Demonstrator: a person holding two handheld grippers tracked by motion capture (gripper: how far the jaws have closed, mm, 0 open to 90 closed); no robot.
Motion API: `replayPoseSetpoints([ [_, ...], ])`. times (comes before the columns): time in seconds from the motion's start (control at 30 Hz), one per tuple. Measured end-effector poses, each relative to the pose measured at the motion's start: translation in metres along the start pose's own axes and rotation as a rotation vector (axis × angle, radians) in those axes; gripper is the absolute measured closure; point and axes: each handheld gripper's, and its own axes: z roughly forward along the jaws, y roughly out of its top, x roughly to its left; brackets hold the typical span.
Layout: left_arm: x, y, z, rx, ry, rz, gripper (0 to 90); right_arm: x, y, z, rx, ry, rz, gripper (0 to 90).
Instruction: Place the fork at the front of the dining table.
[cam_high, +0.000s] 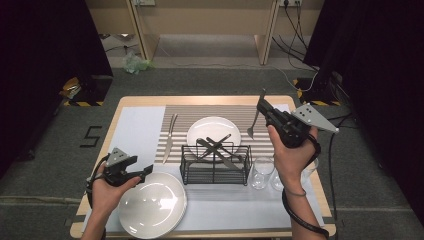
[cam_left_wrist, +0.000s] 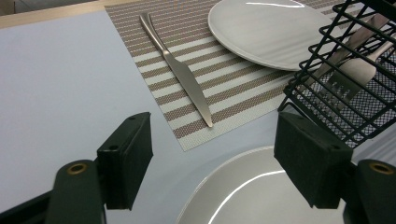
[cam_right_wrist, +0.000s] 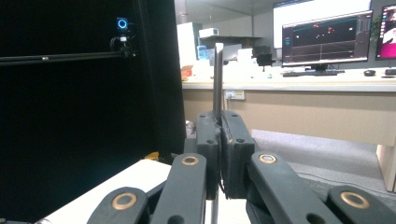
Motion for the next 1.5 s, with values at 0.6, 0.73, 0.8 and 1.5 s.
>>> replayPoseSetpoints([
  [0.6, 0.001, 0.0, -0.002, -0.001, 0.002, -0.004, 27.5, -0.007, 0.003, 0.002, 0.002, -0.023, -0.002, 87.3],
  [0.73, 0.001, 0.0, -0.001, -0.001, 0.001, -0.003, 27.5, -0.008, 0.002, 0.002, 0.01, -0.026, 0.007, 87.3],
  [0.8, 0.001, 0.0, -0.001, -0.003, 0.001, -0.005, 27.5, -0.009, 0.001, 0.003, 0.012, -0.031, 0.009, 87.4],
  [1.5, 0.002, 0.0, -0.001, -0.002, 0.001, -0.007, 27.5, -0.017, -0.004, 0.008, 0.031, -0.057, 0.018, 87.3],
])
